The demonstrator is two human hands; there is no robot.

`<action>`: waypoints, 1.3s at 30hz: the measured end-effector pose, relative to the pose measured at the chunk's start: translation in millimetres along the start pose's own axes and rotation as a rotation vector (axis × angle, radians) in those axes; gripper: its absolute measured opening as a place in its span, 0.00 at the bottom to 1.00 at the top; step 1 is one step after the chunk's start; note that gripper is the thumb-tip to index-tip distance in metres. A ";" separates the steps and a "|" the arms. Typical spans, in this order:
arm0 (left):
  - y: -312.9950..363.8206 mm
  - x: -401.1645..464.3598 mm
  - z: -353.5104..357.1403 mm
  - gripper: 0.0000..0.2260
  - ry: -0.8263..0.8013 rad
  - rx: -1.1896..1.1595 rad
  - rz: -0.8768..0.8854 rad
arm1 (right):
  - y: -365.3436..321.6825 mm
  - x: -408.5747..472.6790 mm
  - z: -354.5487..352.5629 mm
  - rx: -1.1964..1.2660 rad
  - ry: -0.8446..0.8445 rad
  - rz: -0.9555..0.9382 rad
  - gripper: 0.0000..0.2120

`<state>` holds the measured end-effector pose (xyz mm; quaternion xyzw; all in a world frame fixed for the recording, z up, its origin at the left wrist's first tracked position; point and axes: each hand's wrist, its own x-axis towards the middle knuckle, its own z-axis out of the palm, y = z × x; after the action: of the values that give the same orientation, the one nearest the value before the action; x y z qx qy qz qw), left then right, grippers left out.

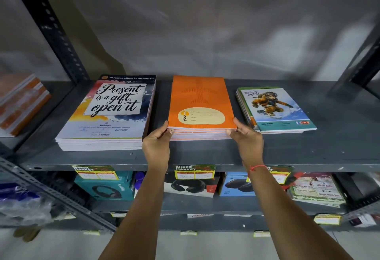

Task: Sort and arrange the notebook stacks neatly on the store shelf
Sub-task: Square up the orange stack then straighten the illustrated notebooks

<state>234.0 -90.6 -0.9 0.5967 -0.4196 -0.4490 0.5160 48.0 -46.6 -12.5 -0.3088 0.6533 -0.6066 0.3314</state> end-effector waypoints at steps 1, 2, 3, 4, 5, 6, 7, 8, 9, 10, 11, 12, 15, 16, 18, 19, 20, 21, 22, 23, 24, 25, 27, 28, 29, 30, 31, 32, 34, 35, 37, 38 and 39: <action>-0.5 0.2 0.0 0.16 -0.003 0.009 0.004 | -1.0 -0.7 -0.4 0.013 0.004 0.003 0.21; -0.6 0.3 -0.6 0.16 -0.011 0.021 0.003 | -1.8 -1.9 -0.8 0.015 0.003 0.002 0.21; -0.1 -0.2 -1.2 0.16 -0.020 0.026 0.004 | -4.0 -3.8 -2.2 0.011 -0.002 -0.001 0.21; -0.1 -0.8 -2.5 0.16 -0.028 0.028 0.004 | -5.1 -5.6 -3.0 0.010 -0.017 -0.005 0.21; 0.8 -1.8 -2.3 0.16 -0.030 0.030 0.003 | -7.1 -6.5 -5.0 0.014 -0.038 -0.005 0.21; 0.6 -2.7 -4.2 0.16 -0.021 0.044 0.001 | -6.9 -7.8 -4.3 0.019 -0.056 0.002 0.21; 1.3 -6.6 -4.0 0.15 0.005 0.063 0.007 | -7.0 -8.2 -6.8 0.025 -0.060 0.014 0.21; 1.6 -13.0 -2.9 0.14 0.051 0.094 0.024 | -6.6 -9.0 -10.1 0.028 -0.059 0.018 0.21; 0.8 -21.1 -1.5 0.14 0.108 0.139 0.048 | -5.8 -10.1 -14.1 0.030 -0.047 0.019 0.21; 1.0 -33.3 4.5 0.14 0.164 0.183 0.087 | -5.8 -11.2 -22.1 0.030 -0.040 0.009 0.19; -0.9 -45.3 10.5 0.15 0.199 0.220 0.136 | -5.4 -13.4 -30.1 0.035 -0.041 0.000 0.17; -2.3 -57.5 17.3 0.16 0.206 0.243 0.191 | -3.7 -15.0 -39.7 0.048 -0.046 -0.016 0.15; -5.0 -91.8 53.4 0.17 0.132 0.305 0.343 | -4.7 -10.6 -88.1 0.095 0.014 -0.103 0.15; -5.0 -99.9 68.3 0.17 0.075 0.345 0.397 | -5.9 -4.8 -106.8 0.114 0.087 -0.145 0.17; -5.3 -113.1 103.1 0.16 -0.059 0.426 0.470 | -7.0 12.8 -143.1 0.121 0.286 -0.205 0.13; -5.0 -118.5 121.5 0.17 -0.122 0.442 0.450 | -7.7 22.4 -160.6 0.113 0.354 -0.209 0.10; -4.0 -122.4 136.3 0.18 -0.182 0.426 0.397 | -7.9 31.5 -173.8 0.092 0.370 -0.188 0.11; -3.6 -124.1 148.7 0.19 -0.232 0.398 0.336 | -5.7 41.2 -184.0 0.074 0.328 -0.150 0.16; -2.9 -124.6 158.8 0.21 -0.261 0.371 0.272 | -2.6 50.0 -191.7 0.053 0.240 -0.111 0.20; -2.4 -123.6 168.8 0.22 -0.270 0.345 0.214 | -1.0 58.7 -197.8 0.017 0.137 -0.076 0.23; -2.0 -120.0 175.4 0.23 -0.276 0.315 0.168 | -0.8 63.5 -199.3 -0.034 0.028 -0.052 0.26; -1.2 -116.4 183.6 0.24 -0.279 0.291 0.135 | 1.3 70.0 -201.0 -0.088 -0.077 -0.039 0.28; -1.3 -107.4 188.6 0.24 -0.306 0.297 0.119 | 5.3 75.6 -194.8 -0.190 -0.223 -0.030 0.31; -1.1 -105.7 191.6 0.23 -0.313 0.304 0.125 | 7.2 78.6 -193.8 -0.227 -0.256 -0.029 0.31; -1.6 -104.5 192.7 0.22 -0.315 0.300 0.126 | 9.7 80.6 -193.2 -0.238 -0.270 -0.029 0.31; -2.0 -104.0 193.8 0.22 -0.310 0.284 0.118 | 10.4 82.1 -194.0 -0.238 -0.283 -0.031 0.32; -3.0 -103.8 193.7 0.22 -0.307 0.259 0.106 | 10.8 82.6 -194.8 -0.239 -0.293 -0.036 0.32; -3.1 -103.3 193.2 0.22 -0.309 0.231 0.096 | 10.4 82.7 -195.3 -0.242 -0.296 -0.042 0.32; -3.7 -103.1 193.0 0.22 -0.316 0.173 0.084 | 9.1 82.9 -196.5 -0.229 -0.290 -0.050 0.31; -3.3 -103.7 193.0 0.22 -0.315 0.144 0.075 | 8.3 82.7 -197.0 -0.213 -0.283 -0.048 0.31; -1.5 -104.8 193.4 0.21 -0.305 0.094 0.067 | 6.5 82.4 -196.8 -0.188 -0.273 -0.039 0.30; -0.5 -105.7 194.0 0.21 -0.295 0.074 0.065 | 6.4 82.4 -197.4 -0.180 -0.273 -0.036 0.30; 0.3 -106.5 194.1 0.21 -0.285 0.054 0.062 | 6.5 82.7 -197.7 -0.171 -0.271 -0.031 0.29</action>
<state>19.9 -34.3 -2.2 0.5273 -0.5188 -0.5016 0.4486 -160.4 3.5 -15.1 -0.4251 0.6470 -0.5066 0.3797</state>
